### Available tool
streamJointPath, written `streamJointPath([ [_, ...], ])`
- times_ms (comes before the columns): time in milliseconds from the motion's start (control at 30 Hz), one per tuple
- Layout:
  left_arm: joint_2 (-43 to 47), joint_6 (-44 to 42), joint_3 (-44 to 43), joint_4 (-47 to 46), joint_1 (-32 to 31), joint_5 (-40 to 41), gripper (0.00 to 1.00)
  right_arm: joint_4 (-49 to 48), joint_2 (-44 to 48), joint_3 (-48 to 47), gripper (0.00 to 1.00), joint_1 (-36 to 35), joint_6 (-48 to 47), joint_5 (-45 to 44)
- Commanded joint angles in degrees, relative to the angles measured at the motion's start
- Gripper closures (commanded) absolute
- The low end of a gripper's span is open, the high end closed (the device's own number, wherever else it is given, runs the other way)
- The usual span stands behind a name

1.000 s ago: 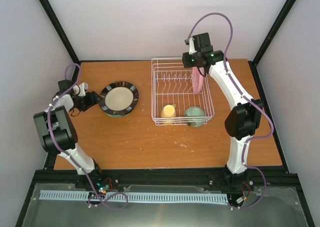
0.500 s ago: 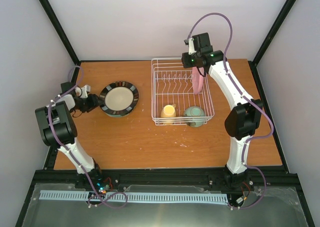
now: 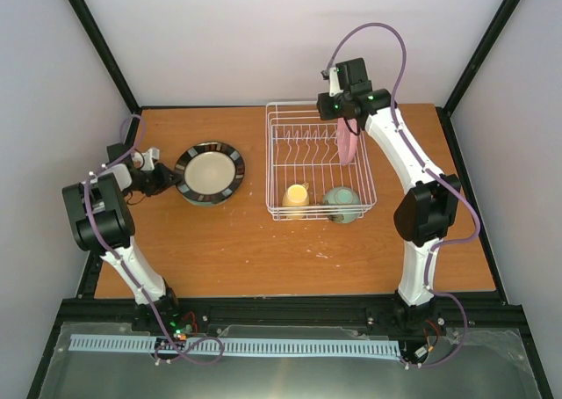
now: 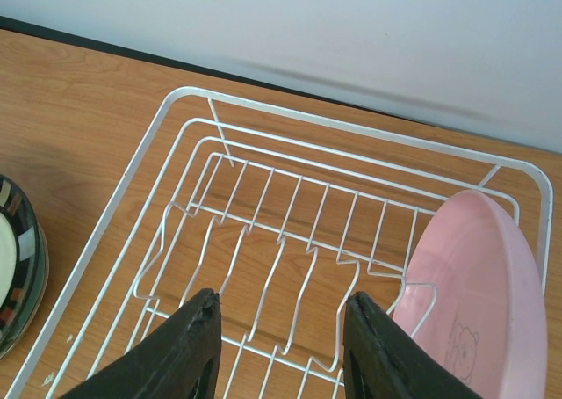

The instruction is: Load the mixed dishes into the dish rack

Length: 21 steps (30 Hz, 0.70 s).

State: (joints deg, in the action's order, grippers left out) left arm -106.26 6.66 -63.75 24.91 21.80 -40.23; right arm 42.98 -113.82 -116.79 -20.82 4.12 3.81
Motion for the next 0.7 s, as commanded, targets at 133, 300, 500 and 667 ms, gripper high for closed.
streamJointPath([
  [133, 2.3, -1.7, -4.8, 1.9, -0.1, 2.8, 0.99, 0.5, -0.6, -1.8, 0.61, -0.9, -0.2, 1.1],
  [300, 4.1, -2.2, -7.1, 3.9, 0.0, 4.2, 0.99, 0.6, -1.6, -3.3, 0.62, -1.3, -0.5, 1.9],
  [500, 5.5, -2.7, -7.8, 5.3, -0.1, 5.4, 0.99, 1.4, -3.6, -5.5, 0.63, -2.5, -2.3, 6.3],
  [667, 6.4, -2.3, -5.8, 4.5, 0.0, 4.9, 0.99, 1.4, -6.1, -5.6, 0.62, -6.2, -2.8, 17.1],
])
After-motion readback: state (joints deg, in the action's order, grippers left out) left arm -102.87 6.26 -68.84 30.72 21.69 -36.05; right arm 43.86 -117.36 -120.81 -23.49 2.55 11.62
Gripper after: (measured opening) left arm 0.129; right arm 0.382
